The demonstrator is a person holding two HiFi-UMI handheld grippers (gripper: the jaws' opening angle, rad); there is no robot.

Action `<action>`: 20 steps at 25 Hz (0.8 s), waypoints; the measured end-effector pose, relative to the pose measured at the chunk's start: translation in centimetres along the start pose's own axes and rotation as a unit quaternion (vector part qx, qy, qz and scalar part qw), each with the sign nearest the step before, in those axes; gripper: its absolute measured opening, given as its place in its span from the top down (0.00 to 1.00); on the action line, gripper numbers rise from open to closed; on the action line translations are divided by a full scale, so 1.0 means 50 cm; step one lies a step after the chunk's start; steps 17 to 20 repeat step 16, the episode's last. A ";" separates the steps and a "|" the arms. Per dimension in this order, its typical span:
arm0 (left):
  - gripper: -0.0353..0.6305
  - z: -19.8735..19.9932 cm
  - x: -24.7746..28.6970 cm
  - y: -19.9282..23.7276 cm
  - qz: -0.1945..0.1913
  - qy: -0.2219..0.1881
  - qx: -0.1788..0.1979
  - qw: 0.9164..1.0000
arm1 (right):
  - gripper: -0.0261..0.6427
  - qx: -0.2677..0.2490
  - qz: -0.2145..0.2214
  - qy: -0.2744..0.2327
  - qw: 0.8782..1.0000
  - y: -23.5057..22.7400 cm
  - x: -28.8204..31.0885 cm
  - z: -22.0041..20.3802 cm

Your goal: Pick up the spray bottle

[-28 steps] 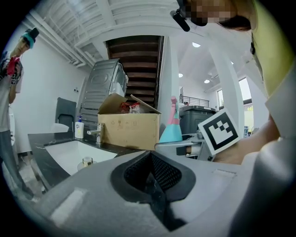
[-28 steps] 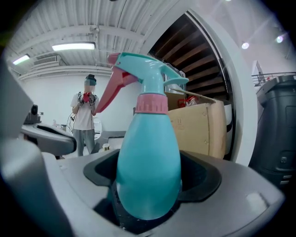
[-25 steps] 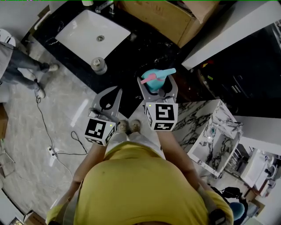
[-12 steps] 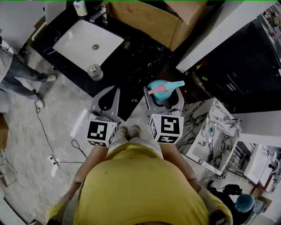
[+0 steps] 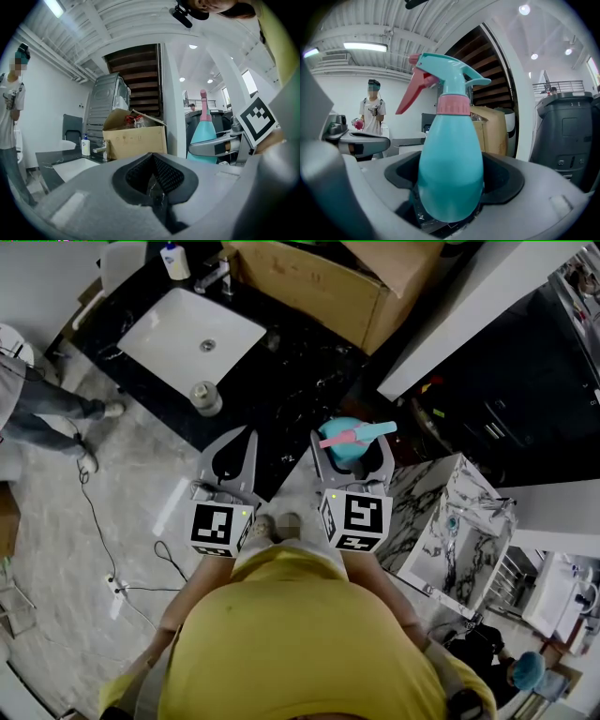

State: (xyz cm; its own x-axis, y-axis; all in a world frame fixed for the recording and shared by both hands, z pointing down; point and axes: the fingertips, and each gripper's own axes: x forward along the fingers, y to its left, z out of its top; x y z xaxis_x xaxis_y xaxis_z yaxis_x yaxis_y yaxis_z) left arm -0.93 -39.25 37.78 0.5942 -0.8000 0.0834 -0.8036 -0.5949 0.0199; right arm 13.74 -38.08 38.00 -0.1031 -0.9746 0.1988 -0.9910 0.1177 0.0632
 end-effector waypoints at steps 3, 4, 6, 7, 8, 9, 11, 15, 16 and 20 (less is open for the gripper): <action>0.94 0.002 0.001 -0.004 -0.003 -0.003 0.000 1.000 | 0.39 0.001 -0.001 -0.002 1.000 -0.004 -0.002 0.002; 0.94 0.001 0.001 -0.005 -0.003 -0.003 0.000 1.000 | 0.39 0.001 -0.002 -0.002 1.000 -0.005 -0.002 0.001; 0.94 0.000 0.002 -0.007 -0.005 -0.002 0.000 1.000 | 0.39 0.002 -0.003 -0.001 1.000 -0.008 -0.002 0.000; 0.94 -0.001 0.002 -0.009 -0.006 -0.002 0.001 1.000 | 0.39 0.002 -0.003 -0.001 1.000 -0.010 -0.002 -0.001; 0.94 -0.002 0.002 -0.011 -0.006 -0.001 0.001 1.000 | 0.39 0.003 -0.003 -0.002 1.000 -0.012 -0.002 -0.002; 0.94 -0.003 0.002 -0.013 -0.007 -0.001 0.002 1.000 | 0.39 0.003 -0.004 -0.002 1.000 -0.013 -0.002 -0.002; 0.94 -0.004 0.002 -0.016 -0.008 0.001 0.002 1.000 | 0.39 0.005 -0.003 -0.003 1.000 -0.015 -0.003 -0.002; 0.94 -0.004 0.004 -0.022 -0.009 0.000 0.005 1.000 | 0.39 0.004 0.001 -0.006 1.000 -0.017 -0.003 0.000; 0.94 -0.004 0.004 -0.024 -0.010 0.000 0.005 1.000 | 0.39 0.004 0.001 -0.007 1.000 -0.017 -0.003 0.000; 0.94 -0.004 0.004 -0.024 -0.010 0.000 0.005 1.000 | 0.39 0.004 0.001 -0.007 1.000 -0.017 -0.003 0.000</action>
